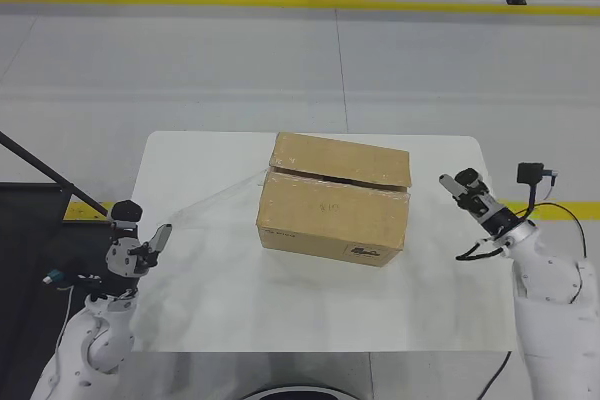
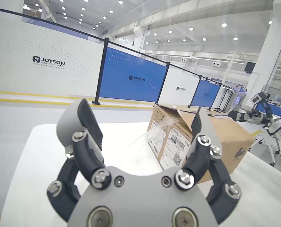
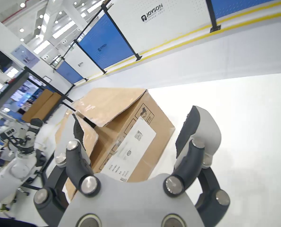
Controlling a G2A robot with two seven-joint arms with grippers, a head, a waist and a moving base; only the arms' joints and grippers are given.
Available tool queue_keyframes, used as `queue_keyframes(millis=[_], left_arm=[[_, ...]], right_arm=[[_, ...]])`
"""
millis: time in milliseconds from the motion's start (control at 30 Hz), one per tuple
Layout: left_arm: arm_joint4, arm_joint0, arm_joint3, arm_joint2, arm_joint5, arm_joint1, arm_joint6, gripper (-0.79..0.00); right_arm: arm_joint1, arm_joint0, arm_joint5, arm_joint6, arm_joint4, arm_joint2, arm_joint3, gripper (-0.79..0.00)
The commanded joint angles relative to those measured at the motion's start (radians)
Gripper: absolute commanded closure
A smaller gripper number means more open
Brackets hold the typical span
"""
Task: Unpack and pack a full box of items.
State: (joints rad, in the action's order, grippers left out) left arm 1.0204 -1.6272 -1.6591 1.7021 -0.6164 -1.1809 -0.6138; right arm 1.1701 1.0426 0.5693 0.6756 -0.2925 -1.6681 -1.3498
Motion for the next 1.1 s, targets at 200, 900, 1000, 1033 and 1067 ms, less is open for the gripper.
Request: queue_keyframes(millis=[200, 900, 1000, 1033, 1067], left_arm=[[-0.003, -0.013, 0.01, 0.003, -0.009, -0.002, -0.016, -0.785], [0.035, -0.001, 0.03, -0.01, -0.047, -0.003, 0.017, -0.785], [0.038, 0.001, 0.034, -0.012, -0.052, -0.003, 0.021, -0.785], [0.041, 0.002, 0.035, -0.013, -0.054, -0.003, 0.021, -0.785], [0.044, 0.003, 0.036, -0.014, -0.054, -0.003, 0.022, -0.785]], right_arm=[[0.005, -0.231, 0.066, 0.255, 0.285, 0.117, 0.316, -0.785], [0.03, -0.357, 0.126, 0.251, 0.318, 0.315, 0.454, -0.785], [0.031, -0.361, 0.126, 0.264, 0.327, 0.332, 0.446, -0.785], [0.031, -0.362, 0.125, 0.268, 0.331, 0.338, 0.443, -0.785], [0.031, -0.363, 0.125, 0.27, 0.333, 0.343, 0.44, -0.785]])
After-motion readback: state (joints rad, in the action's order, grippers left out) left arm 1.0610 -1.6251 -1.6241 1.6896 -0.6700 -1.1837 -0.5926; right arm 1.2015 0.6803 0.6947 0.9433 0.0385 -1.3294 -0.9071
